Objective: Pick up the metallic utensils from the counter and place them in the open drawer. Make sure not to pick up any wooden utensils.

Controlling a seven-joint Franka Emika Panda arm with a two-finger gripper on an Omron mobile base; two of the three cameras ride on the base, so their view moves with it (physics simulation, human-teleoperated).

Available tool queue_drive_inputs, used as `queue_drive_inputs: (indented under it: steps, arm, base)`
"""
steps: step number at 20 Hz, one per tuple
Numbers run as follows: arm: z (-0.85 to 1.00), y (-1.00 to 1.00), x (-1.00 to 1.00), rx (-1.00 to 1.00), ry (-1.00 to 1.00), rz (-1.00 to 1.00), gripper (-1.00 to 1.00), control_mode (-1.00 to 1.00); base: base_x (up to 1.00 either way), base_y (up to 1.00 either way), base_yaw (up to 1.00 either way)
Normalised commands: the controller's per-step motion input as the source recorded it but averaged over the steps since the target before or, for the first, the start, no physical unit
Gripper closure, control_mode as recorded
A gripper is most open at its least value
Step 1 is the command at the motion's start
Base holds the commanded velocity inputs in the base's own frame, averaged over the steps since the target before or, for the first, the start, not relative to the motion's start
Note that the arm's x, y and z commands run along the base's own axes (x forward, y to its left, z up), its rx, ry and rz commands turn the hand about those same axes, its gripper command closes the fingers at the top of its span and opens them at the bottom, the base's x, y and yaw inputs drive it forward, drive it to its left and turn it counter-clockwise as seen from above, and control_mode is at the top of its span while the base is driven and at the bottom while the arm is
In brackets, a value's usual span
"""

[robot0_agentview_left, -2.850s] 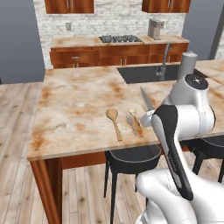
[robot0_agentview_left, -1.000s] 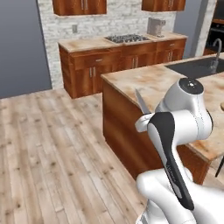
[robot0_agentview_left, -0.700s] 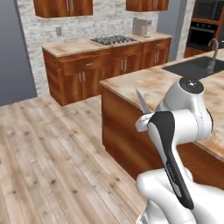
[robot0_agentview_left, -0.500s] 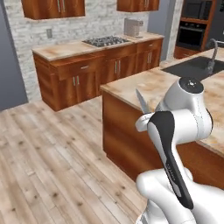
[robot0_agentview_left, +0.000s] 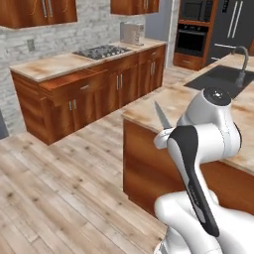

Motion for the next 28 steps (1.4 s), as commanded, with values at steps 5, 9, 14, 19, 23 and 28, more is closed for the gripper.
queue_drive_inputs:
  steps: [5,9,14,19,23,28]
  arm:
    - [0.00,0.00,0.00,0.00,0.00,0.00,1.00,1.00]
    - [0.00,0.00,0.00,0.00,0.00,0.00,1.00,1.00]
    - [0.00,0.00,0.00,0.00,0.00,0.00,1.00,1.00]
    - [0.00,0.00,0.00,0.00,0.00,0.00,1.00,1.00]
    - [0.00,0.00,0.00,0.00,0.00,0.00,1.00,1.00]
    - [0.00,0.00,0.00,0.00,0.00,0.00,1.00,1.00]
  base:
    - [1.00,1.00,-0.29]
    - [1.00,1.00,-0.27]
    - [0.94,1.00,-0.26]
    - [0.89,1.00,-0.27]
    - [1.00,1.00,-0.27]
    - [0.99,1.00,-0.28]
